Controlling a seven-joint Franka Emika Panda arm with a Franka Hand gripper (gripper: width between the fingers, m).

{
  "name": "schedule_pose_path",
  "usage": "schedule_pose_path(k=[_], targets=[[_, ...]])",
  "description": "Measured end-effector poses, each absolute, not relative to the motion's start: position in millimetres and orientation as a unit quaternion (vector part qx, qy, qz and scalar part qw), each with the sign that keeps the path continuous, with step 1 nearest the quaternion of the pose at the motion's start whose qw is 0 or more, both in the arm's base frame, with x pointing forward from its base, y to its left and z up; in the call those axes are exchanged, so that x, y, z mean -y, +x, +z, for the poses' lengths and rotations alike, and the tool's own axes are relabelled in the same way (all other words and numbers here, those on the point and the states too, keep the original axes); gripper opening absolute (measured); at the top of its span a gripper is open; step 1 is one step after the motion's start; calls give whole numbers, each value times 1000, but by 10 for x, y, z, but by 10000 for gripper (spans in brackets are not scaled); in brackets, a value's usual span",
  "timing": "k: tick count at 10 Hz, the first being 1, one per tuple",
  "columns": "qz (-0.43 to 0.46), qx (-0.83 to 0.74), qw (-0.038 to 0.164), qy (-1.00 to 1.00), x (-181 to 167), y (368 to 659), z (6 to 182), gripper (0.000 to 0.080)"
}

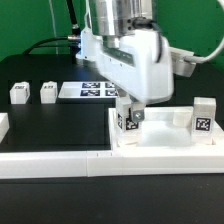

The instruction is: Assemble square table

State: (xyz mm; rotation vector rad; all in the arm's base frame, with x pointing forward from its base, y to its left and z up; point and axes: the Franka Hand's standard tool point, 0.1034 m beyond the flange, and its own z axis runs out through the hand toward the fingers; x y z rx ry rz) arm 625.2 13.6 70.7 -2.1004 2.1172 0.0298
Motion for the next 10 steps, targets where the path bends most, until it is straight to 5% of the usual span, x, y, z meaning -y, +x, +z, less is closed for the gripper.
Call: schedule_pose_path(k=[3,4,5,6,7,10], targets=[[18,-750,89,-655,-132,6262,703,293],[12,-727,89,-681,-132,6259,696,387],[-4,-668,87,-739,-152,6240,664,387],[-13,-600,81,-795,-149,6249,676,564],[-27,-499,72,-863,-111,6282,706,632],[-34,-405,62,-912,-88,6276,698,649]])
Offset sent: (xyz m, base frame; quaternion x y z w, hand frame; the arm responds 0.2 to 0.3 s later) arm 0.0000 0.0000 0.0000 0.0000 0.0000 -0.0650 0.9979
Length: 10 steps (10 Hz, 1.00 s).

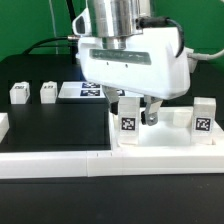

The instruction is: Assemble square table

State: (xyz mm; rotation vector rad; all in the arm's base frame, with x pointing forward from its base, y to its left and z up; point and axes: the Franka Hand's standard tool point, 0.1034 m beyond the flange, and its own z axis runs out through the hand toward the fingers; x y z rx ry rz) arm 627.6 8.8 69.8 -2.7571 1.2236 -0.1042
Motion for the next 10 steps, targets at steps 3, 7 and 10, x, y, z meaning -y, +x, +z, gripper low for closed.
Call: schedule_pose_path(k=[3,7,10], targets=[[-49,-160,24,-986,-120,6326,758,649],[-48,-192,26,-980,-106,6323,749,378],[-43,-308,28,-950,-48,6307,728,296]])
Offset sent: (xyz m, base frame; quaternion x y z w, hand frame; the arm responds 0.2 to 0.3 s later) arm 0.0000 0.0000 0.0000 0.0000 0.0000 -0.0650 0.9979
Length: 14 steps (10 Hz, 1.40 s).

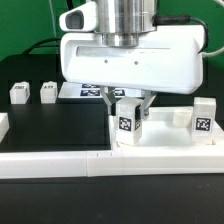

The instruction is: Assemble square table

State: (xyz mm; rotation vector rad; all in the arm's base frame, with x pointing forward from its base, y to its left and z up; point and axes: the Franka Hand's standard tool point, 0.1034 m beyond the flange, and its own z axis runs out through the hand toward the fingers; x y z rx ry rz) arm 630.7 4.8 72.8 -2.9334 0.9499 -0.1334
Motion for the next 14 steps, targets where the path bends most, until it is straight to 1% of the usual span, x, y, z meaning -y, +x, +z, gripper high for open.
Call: schedule_pose_path(k=[1,3,4,5,6,7,8,9,10,11,12,14], targets=[[-42,-367,28,-929,-37,6306,726,296],[-25,-553,38,-832,-26,6268,714,295],[-13,-627,49,-777,-60,6258,709,294],[1,-691,68,-720,-61,6260,703,294],[6,-719,74,-691,-59,6260,699,294],[7,-728,73,-681,-70,6260,699,294],[9,-737,74,-672,-74,6259,697,390],[6,-715,75,-695,-76,6261,698,546],[-19,-641,71,-764,-77,6279,697,546],[-41,-553,67,-829,-89,6274,685,627],[-46,-487,61,-870,-95,6249,680,627],[-48,-450,58,-890,-82,6250,675,649]])
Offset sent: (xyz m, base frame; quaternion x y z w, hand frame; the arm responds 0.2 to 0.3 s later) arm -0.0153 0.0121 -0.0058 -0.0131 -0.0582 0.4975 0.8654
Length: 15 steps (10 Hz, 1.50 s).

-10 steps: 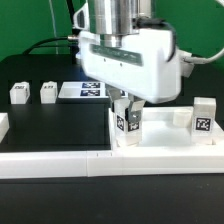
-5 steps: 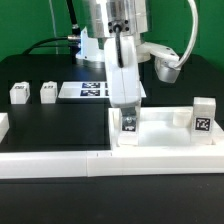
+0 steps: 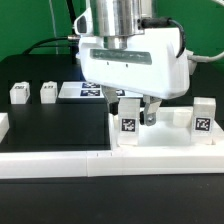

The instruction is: Assemble square table

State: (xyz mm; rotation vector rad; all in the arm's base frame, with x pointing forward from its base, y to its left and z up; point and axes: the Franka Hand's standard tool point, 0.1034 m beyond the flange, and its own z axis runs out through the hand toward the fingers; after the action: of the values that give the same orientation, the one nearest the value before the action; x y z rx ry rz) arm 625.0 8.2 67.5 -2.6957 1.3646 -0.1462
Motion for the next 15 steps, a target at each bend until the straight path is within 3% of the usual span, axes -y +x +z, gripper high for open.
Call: schedule_pose_path(k=[4,7,9,12,15], targets=[[-81,-157,9,-984,-114,6340,736,649],[-80,-177,11,-981,-104,6336,729,637],[-78,-258,15,-963,-51,6321,718,294],[-75,-354,21,-932,-19,6313,703,294],[-42,-618,55,-783,7,6251,693,294]])
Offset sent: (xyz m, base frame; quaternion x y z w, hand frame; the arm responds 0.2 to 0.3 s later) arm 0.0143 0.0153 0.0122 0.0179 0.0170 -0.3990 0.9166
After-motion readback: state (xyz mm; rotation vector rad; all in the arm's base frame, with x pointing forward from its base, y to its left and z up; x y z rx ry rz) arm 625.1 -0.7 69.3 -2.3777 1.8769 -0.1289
